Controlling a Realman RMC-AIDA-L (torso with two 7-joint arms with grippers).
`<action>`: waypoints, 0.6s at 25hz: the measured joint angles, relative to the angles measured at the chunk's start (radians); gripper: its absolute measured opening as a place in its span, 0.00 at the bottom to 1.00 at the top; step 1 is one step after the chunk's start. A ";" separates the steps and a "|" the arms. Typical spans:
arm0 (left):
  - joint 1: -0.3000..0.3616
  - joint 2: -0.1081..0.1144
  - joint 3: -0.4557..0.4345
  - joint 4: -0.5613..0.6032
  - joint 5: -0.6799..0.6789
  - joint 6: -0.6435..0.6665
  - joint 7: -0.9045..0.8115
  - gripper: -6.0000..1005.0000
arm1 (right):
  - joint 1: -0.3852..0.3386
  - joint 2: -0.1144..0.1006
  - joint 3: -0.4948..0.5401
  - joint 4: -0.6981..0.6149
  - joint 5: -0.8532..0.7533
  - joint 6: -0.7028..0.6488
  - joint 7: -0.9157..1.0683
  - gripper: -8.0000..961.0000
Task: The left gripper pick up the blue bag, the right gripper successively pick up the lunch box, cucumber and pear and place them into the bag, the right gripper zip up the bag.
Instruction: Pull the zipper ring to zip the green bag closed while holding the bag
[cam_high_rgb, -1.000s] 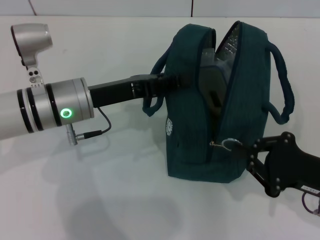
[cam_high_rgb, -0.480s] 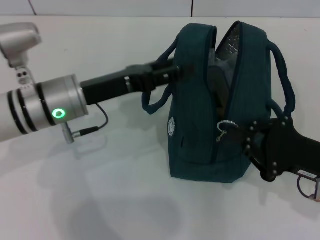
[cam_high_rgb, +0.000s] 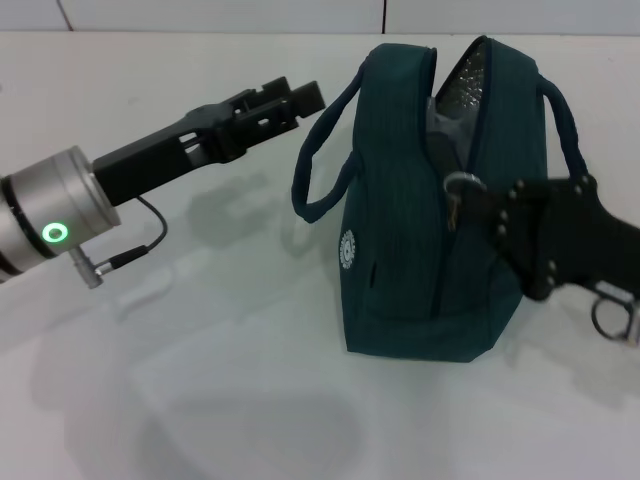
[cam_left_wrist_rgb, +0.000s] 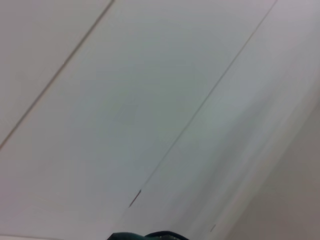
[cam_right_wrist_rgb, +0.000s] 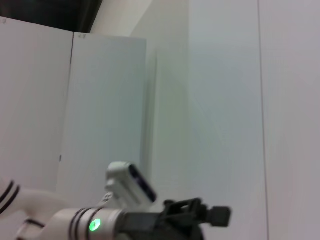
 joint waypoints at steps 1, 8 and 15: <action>0.001 0.000 -0.008 -0.006 0.000 0.008 0.004 0.87 | 0.008 0.000 0.000 0.001 0.005 0.004 0.001 0.02; 0.024 0.002 -0.028 -0.020 0.006 0.045 0.037 0.87 | 0.081 0.005 -0.002 0.010 0.043 0.074 0.013 0.02; 0.035 0.002 -0.029 -0.023 0.012 0.049 0.072 0.87 | 0.128 0.005 -0.002 0.013 0.075 0.115 0.051 0.02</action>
